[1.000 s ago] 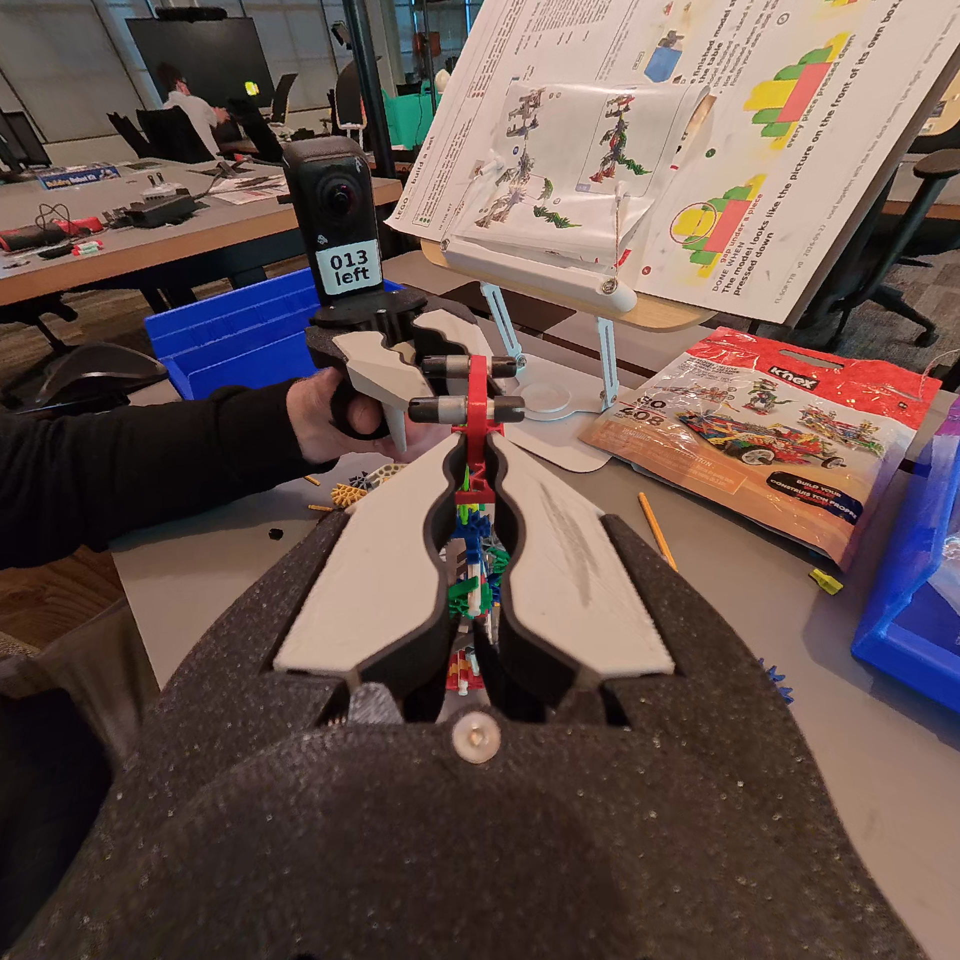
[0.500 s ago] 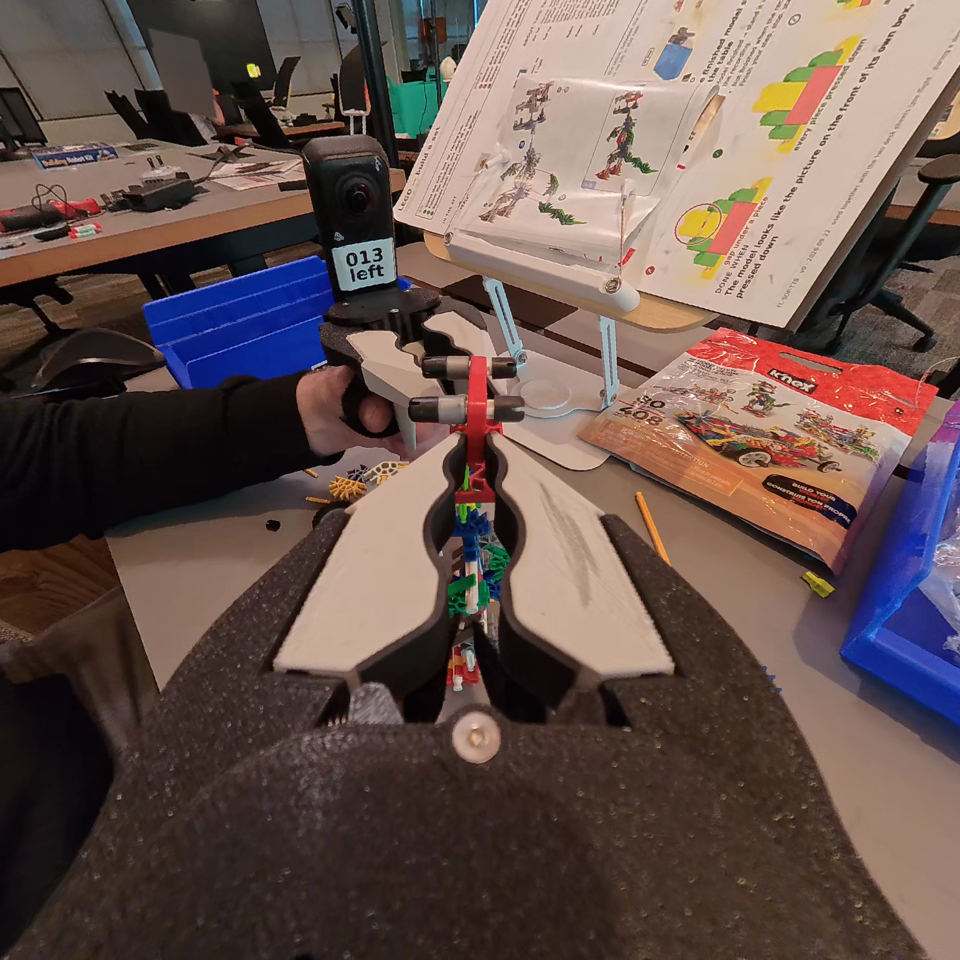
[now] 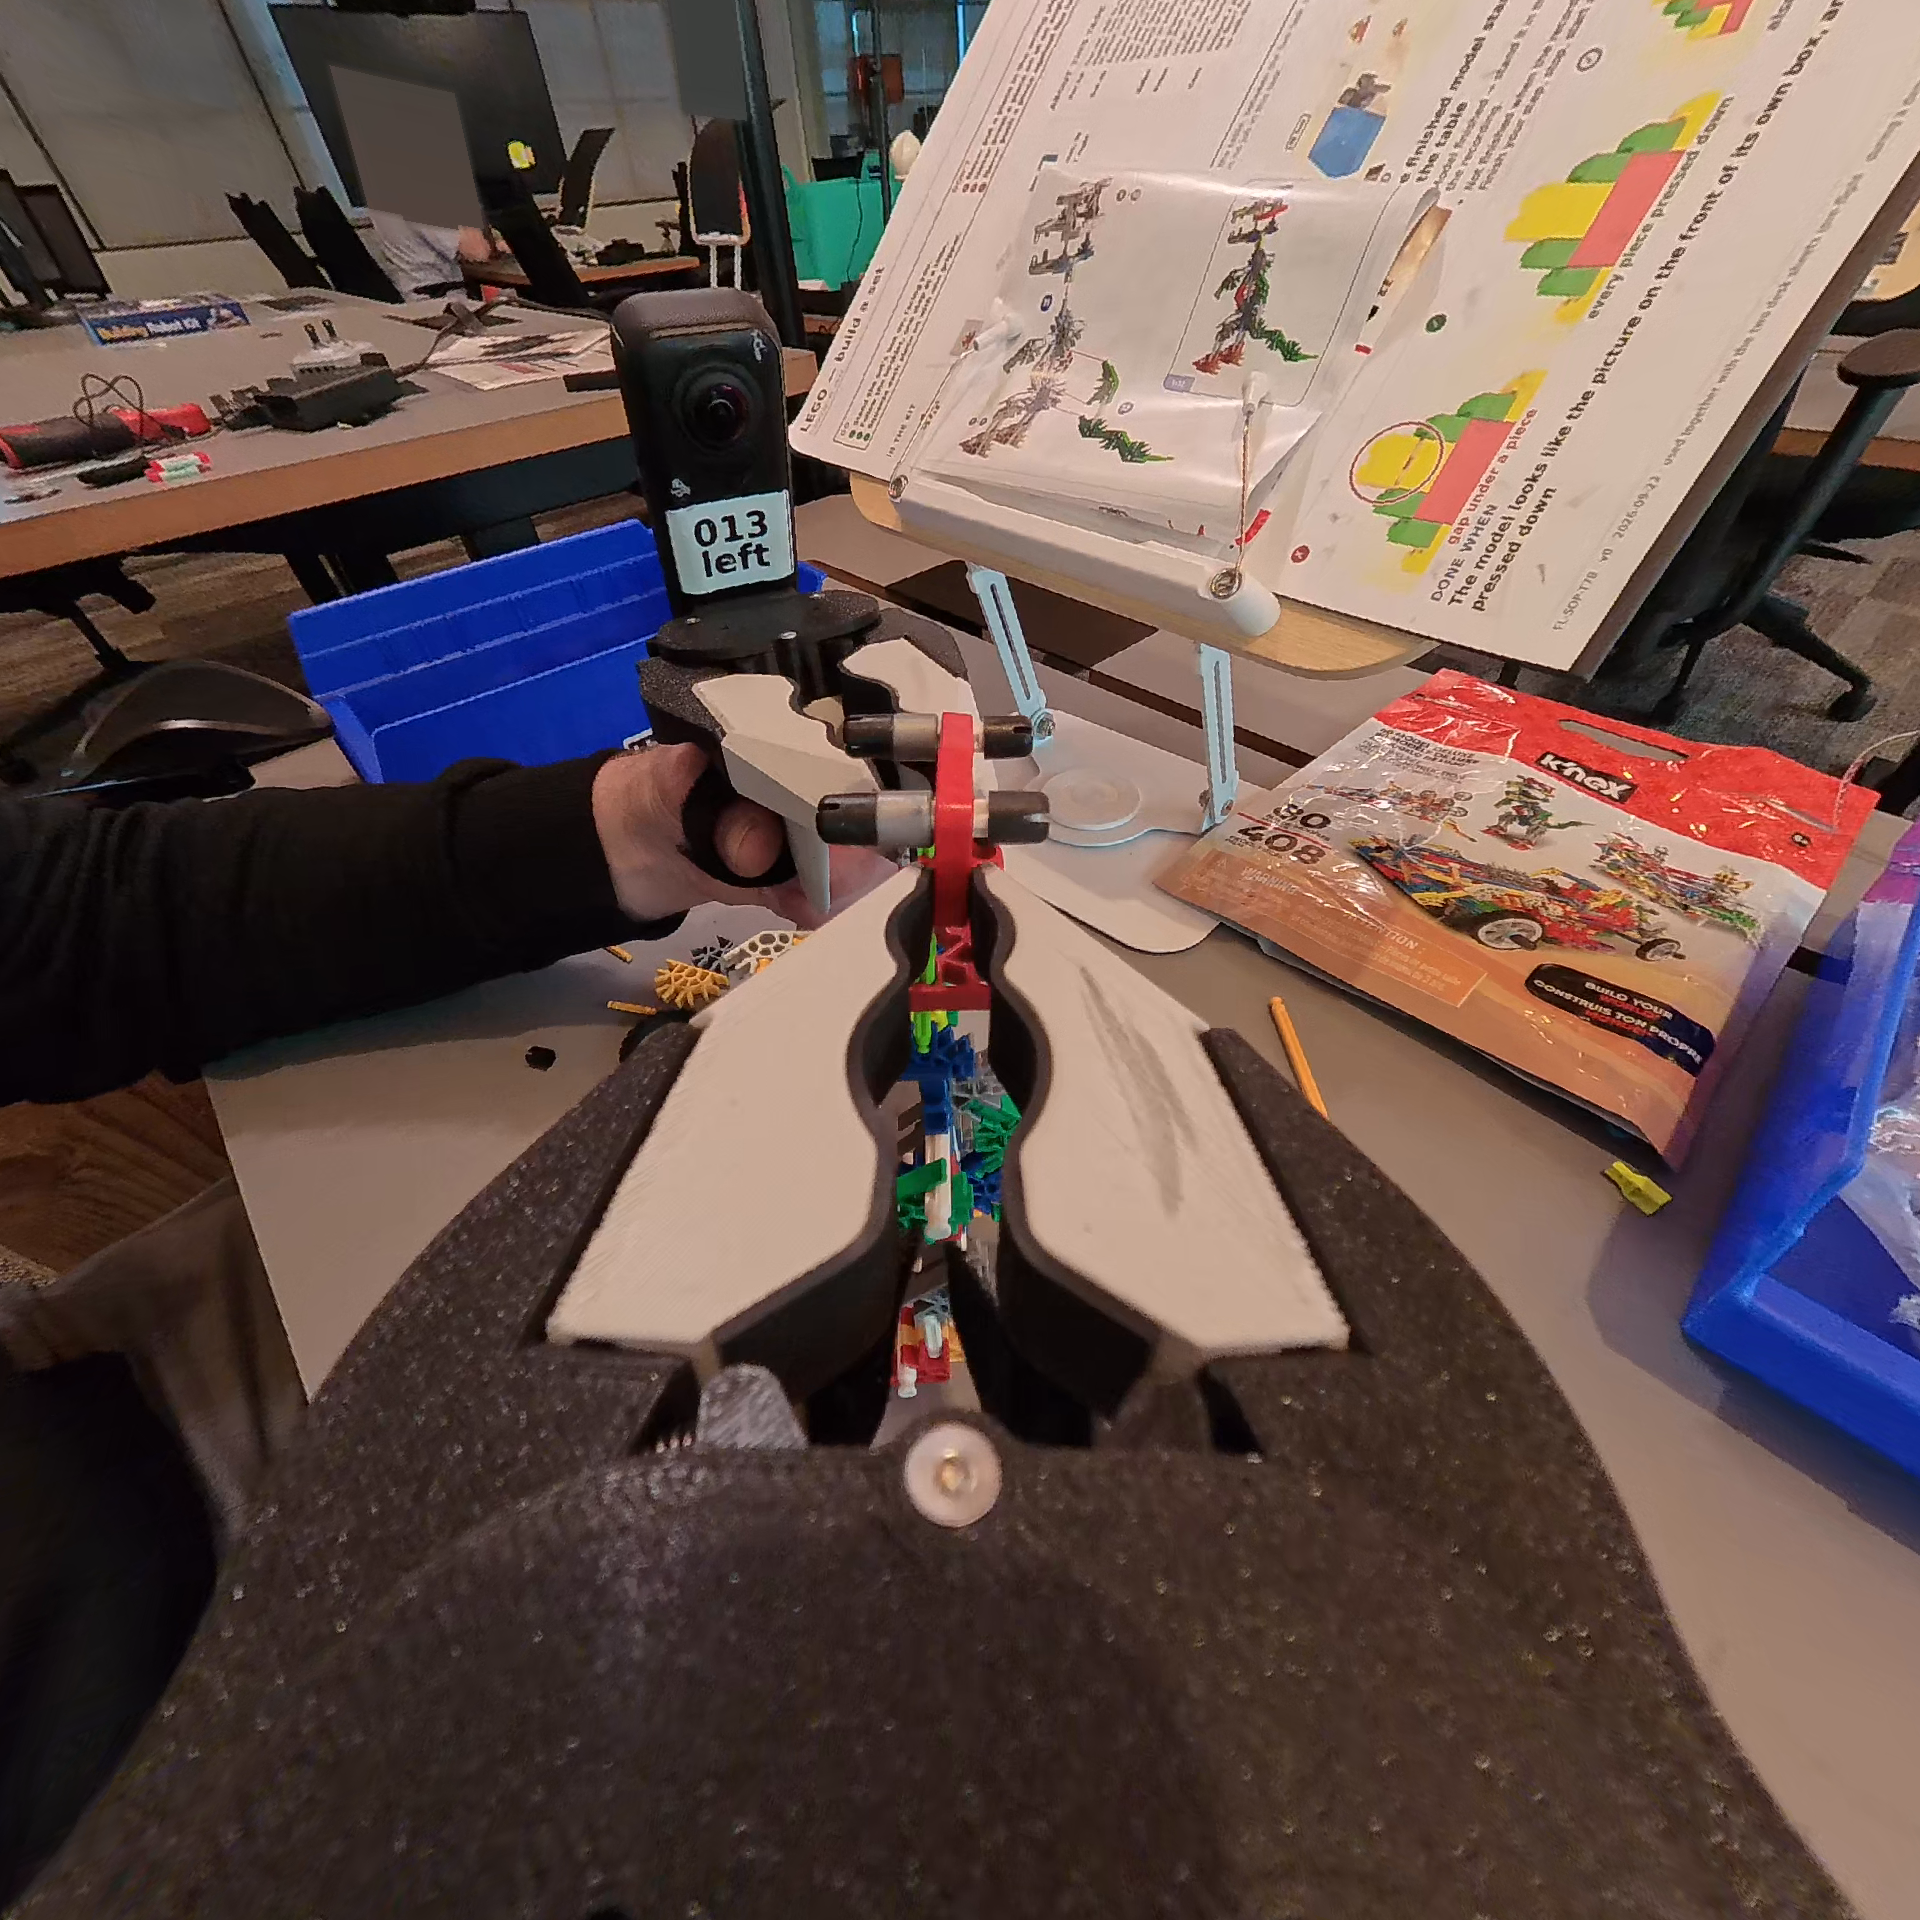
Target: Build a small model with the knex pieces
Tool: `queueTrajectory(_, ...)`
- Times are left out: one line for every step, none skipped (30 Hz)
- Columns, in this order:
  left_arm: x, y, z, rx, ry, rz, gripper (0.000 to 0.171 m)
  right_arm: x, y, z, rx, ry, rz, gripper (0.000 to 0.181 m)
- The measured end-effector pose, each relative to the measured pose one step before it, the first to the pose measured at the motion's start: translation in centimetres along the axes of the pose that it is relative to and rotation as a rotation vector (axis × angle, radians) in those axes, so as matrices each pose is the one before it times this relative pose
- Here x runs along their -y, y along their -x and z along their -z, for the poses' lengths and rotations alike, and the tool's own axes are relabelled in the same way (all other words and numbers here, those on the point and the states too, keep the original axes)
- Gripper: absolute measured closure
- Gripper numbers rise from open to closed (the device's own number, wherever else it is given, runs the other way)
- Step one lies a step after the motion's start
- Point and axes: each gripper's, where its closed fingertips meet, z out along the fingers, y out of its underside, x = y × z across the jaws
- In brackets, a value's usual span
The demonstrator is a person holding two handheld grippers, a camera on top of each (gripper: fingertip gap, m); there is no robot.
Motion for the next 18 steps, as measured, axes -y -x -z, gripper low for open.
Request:
queueTrajectory(-0.008, 0.012, 0.017, 0.0009, 0.00065, -0.0008, 0.158, 0.015, 0.014, 0.001, 0.0009, -0.0012, -0.0005, 0.177)
queueTrajectory(0.0, 0.022, 0.012, 0.0005, 0.00082, -0.0003, 0.158, -0.014, 0.0, -0.007, 0.0002, -0.0004, 0.0001, 0.177)
queueTrajectory(-0.01, 0.031, 0.005, 0.0019, 0.0007, -0.0007, 0.158, 0.017, -0.028, 0.0, -0.002, -0.0013, -0.0003, 0.177)
queueTrajectory(-0.002, 0.019, 0.004, 0.0018, 0.00017, -0.0006, 0.157, 0.026, -0.042, 0.013, -0.0028, -0.0022, -0.0004, 0.177)
queueTrajectory(-0.005, 0.004, -0.007, -0.0004, -0.00036, 0.0015, 0.157, -0.004, -0.005, 0.014, -0.0001, -0.0015, -0.0004, 0.177)
queueTrajectory(-0.005, 0.005, -0.009, -0.0008, -0.00031, 0.0019, 0.157, -0.005, 0.009, 0.006, 0.0006, -0.0013, -0.0007, 0.177)
queueTrajectory(0.0, -0.013, -0.004, -0.0005, -0.00072, 0.0008, 0.157, 0.002, 0.01, 0.009, 0.0007, -0.0011, -0.0006, 0.177)
queueTrajectory(-0.003, 0.002, -0.005, -0.0004, -0.00049, 0.0003, 0.157, -0.001, -0.005, 0.012, -0.001, -0.001, -0.0004, 0.177)
queueTrajectory(0.0, 0.004, 0.0, 0.0003, -0.00002, 0.0, 0.157, 0.011, -0.008, 0.012, -0.0005, -0.001, -0.0004, 0.177)
queueTrajectory(-0.003, 0.008, 0.002, 0.0002, 0.00023, -0.0007, 0.157, 0.031, -0.002, 0.019, -0.0004, -0.002, 0.0001, 0.177)
queueTrajectory(-0.004, 0.01, 0.012, 0.0004, 0.00034, -0.0002, 0.157, 0.039, -0.021, 0.009, -0.0021, -0.0033, 0.0007, 0.177)
queueTrajectory(-0.007, 0.007, 0.017, -0.0004, -0.00008, 0.0004, 0.157, 0.05, -0.021, 0.015, -0.0008, -0.0033, -0.0011, 0.177)
queueTrajectory(-0.001, 0.022, 0.016, 0.0, 0.00023, 0.0005, 0.157, 0.058, -0.004, 0.011, 0.0002, -0.0039, -0.0015, 0.177)
queueTrajectory(-0.004, 0.029, 0.026, 0.0006, -0.00018, -0.0003, 0.157, 0.076, 0.043, -0.001, 0.002, -0.0045, 0.0029, 0.177)
queueTrajectory(0.001, -0.002, 0.013, -0.001, -0.00062, 0.0005, 0.157, 0.07, 0.102, -0.007, 0.0013, -0.0044, 0.0109, 0.177)
queueTrajectory(-0.005, 0.035, -0.002, 0.0015, 0.0004, 0.0006, 0.157, 0.05, 0.076, -0.039, -0.0013, -0.0031, 0.0103, 0.177)
queueTrajectory(-0.005, 0.019, 0.009, 0.0008, -0.00026, -0.0008, 0.157, 0.12, 0.06, -0.028, -0.0052, -0.0063, 0.0102, 0.177)
queueTrajectory(0.007, 0.006, 0.027, 0.0004, 0.00107, -0.0007, 0.157, 0.193, 0.027, -0.013, -0.0108, -0.0112, 0.0154, 0.177)
